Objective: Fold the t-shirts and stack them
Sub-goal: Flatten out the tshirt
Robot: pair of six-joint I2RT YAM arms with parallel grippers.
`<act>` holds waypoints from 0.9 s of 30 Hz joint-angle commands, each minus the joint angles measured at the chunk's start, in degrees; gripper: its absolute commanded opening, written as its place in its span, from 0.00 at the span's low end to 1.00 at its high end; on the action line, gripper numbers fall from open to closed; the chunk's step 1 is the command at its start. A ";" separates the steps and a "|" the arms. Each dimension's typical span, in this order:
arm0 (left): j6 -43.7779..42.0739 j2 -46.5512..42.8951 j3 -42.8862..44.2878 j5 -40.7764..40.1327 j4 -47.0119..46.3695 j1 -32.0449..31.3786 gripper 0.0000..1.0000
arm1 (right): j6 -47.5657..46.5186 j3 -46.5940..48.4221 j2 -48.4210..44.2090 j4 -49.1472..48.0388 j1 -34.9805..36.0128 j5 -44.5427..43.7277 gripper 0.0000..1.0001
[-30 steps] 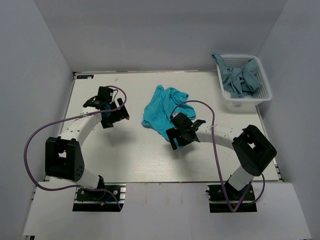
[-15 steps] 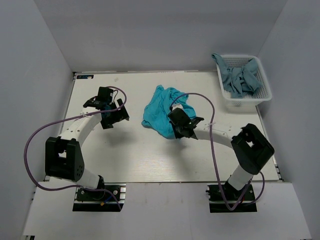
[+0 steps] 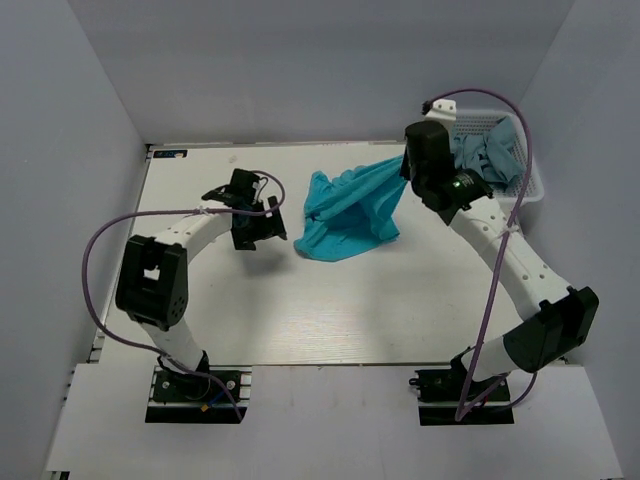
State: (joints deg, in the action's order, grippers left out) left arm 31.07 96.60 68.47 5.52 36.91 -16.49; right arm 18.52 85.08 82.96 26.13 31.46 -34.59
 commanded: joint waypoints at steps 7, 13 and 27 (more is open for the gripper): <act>-0.66 13.17 10.98 -1.83 -2.28 -9.16 0.97 | -0.94 4.93 1.24 5.25 -7.99 1.10 0.00; -1.36 16.61 12.93 0.80 -6.84 -15.40 0.97 | -0.33 2.91 1.77 5.25 -10.98 6.54 0.00; 0.92 23.11 17.48 -6.40 -4.39 -23.93 0.32 | 0.72 -0.17 0.01 3.67 -15.37 10.60 0.00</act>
State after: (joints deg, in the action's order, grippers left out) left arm 31.81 118.32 84.38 0.54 30.22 -38.92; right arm 18.39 84.84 84.64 31.62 16.99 -24.84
